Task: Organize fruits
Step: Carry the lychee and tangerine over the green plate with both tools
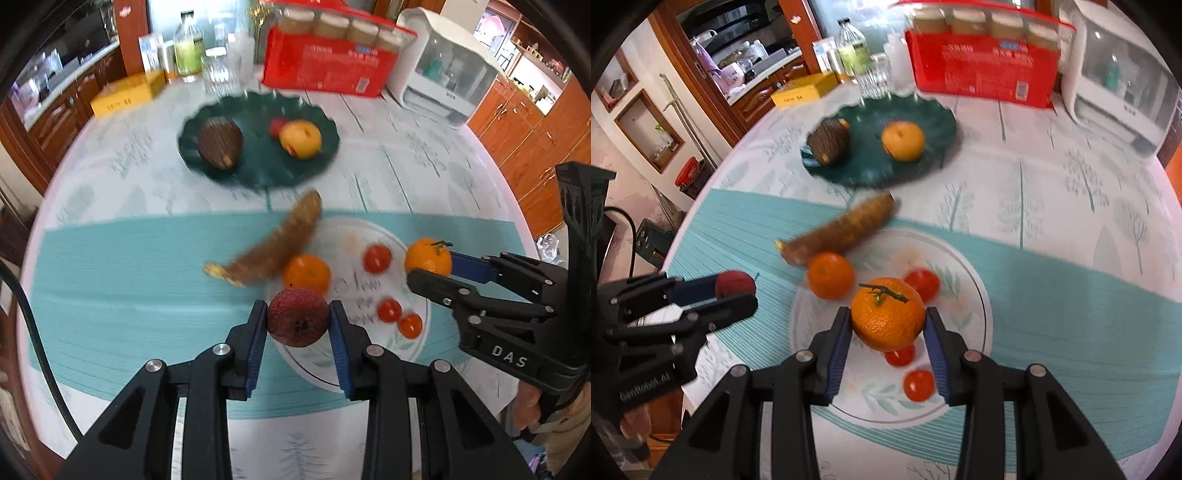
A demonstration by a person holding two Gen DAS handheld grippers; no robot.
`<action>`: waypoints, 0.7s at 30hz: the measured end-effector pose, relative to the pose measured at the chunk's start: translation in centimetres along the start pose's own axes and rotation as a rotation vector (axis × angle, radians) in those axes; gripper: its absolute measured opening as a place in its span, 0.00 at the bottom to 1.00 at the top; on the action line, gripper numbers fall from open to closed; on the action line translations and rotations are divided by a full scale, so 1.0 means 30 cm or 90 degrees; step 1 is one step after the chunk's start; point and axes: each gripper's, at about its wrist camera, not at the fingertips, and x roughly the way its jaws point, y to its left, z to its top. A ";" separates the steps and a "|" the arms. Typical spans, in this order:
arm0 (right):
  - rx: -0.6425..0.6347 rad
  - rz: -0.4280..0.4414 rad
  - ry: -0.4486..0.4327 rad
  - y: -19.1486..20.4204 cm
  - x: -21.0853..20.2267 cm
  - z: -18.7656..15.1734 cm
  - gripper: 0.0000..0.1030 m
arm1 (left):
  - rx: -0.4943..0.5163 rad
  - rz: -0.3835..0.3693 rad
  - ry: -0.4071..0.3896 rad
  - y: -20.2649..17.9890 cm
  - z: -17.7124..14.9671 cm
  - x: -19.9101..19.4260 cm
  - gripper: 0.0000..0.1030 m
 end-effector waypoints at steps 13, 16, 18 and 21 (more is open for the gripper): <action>-0.040 -0.038 -0.056 0.093 -0.160 0.313 0.39 | 0.079 0.079 -0.087 0.160 0.305 -0.234 0.31; -0.046 -0.053 -0.070 0.094 -0.187 0.401 0.39 | 0.099 0.090 -0.110 0.177 0.389 -0.276 0.31; -0.048 -0.064 -0.077 0.090 -0.198 0.462 0.39 | 0.108 0.094 -0.119 0.180 0.438 -0.292 0.31; -0.046 -0.081 -0.087 0.079 -0.206 0.551 0.39 | 0.123 0.094 -0.129 0.184 0.519 -0.306 0.31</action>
